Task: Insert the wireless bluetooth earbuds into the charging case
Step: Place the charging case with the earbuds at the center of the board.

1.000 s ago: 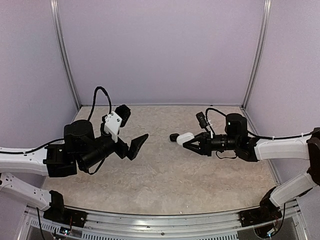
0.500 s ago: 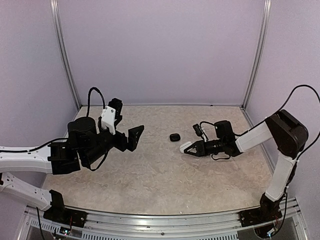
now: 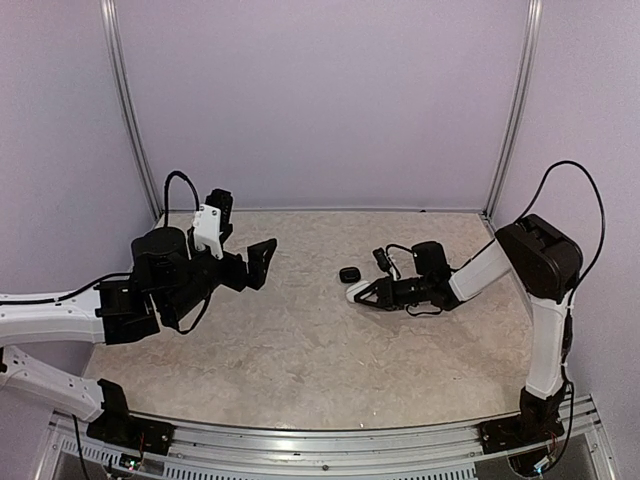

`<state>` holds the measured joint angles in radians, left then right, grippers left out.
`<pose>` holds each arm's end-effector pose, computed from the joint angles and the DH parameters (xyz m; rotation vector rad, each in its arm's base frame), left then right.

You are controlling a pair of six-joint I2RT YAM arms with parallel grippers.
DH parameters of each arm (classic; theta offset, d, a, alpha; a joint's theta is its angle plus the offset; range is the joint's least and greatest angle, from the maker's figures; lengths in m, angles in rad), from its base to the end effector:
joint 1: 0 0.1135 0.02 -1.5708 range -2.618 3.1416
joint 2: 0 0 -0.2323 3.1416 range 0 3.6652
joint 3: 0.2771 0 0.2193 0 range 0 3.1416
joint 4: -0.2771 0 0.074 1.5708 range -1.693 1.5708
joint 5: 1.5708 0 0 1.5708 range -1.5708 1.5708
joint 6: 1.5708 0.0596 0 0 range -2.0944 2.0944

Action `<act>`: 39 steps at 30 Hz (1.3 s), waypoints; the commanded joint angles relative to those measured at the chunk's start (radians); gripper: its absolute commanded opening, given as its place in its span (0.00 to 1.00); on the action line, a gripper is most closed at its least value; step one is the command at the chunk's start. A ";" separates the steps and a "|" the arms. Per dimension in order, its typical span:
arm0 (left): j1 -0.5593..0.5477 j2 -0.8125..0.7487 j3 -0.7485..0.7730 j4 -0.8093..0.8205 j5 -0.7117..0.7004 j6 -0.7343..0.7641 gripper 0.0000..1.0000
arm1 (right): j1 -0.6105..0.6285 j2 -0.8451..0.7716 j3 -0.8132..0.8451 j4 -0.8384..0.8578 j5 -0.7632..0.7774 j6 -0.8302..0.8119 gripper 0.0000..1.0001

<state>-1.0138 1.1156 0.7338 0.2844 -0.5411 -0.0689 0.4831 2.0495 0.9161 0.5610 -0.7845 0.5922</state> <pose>0.1637 -0.2049 0.2871 0.3736 1.6251 -0.3715 0.3066 0.2084 0.0911 -0.3855 2.2825 1.4329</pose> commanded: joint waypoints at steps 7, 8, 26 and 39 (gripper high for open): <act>0.060 -0.071 -0.027 0.010 -0.003 0.006 0.99 | 0.016 0.062 0.064 0.014 0.011 0.023 0.33; 0.061 -0.073 -0.027 0.007 -0.003 0.006 0.99 | 0.017 0.063 0.064 0.014 0.013 0.026 0.35; 0.123 -0.094 0.010 -0.094 -0.038 -0.075 0.99 | 0.008 -0.096 -0.044 -0.154 0.210 -0.061 0.71; 0.305 -0.049 0.101 -0.265 0.178 -0.272 0.99 | -0.052 -0.379 -0.093 -0.302 0.356 -0.263 0.92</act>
<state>-0.7704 1.0409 0.7761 0.1032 -0.4709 -0.2493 0.4480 1.7912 0.8371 0.3218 -0.4896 0.4286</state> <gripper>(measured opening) 0.990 0.882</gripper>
